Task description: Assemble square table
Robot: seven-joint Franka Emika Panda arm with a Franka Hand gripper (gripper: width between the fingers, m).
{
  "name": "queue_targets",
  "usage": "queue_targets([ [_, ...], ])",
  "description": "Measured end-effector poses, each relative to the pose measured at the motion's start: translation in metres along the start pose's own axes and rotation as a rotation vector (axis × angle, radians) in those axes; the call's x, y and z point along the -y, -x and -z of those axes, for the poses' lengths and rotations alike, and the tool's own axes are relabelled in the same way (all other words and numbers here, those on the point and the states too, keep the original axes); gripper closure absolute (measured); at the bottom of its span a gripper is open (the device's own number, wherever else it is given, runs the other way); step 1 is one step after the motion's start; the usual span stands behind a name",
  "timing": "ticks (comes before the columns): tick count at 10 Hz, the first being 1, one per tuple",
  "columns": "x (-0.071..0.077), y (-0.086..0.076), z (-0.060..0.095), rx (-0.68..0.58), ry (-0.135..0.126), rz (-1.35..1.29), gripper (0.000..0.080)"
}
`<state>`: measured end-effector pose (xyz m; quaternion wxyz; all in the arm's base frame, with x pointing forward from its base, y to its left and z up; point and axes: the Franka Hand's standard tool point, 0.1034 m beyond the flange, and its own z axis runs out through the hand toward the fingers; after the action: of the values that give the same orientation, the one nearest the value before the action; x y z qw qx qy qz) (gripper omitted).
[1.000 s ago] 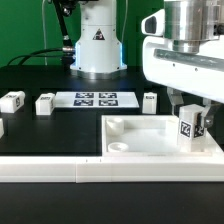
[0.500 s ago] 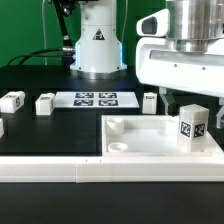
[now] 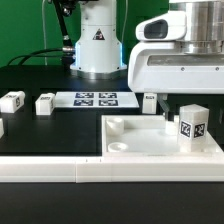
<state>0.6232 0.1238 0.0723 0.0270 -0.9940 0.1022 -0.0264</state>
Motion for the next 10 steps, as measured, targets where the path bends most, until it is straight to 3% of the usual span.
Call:
queue_targets([
  [6,-0.0068,-0.0023,0.0002,0.003,0.012,0.543,0.0151],
  [9,-0.0082,-0.0030,0.0002,0.002,0.015,0.593,0.0151],
  [10,-0.0084,-0.0031,0.0002,0.002,0.015,0.593,0.0264],
])
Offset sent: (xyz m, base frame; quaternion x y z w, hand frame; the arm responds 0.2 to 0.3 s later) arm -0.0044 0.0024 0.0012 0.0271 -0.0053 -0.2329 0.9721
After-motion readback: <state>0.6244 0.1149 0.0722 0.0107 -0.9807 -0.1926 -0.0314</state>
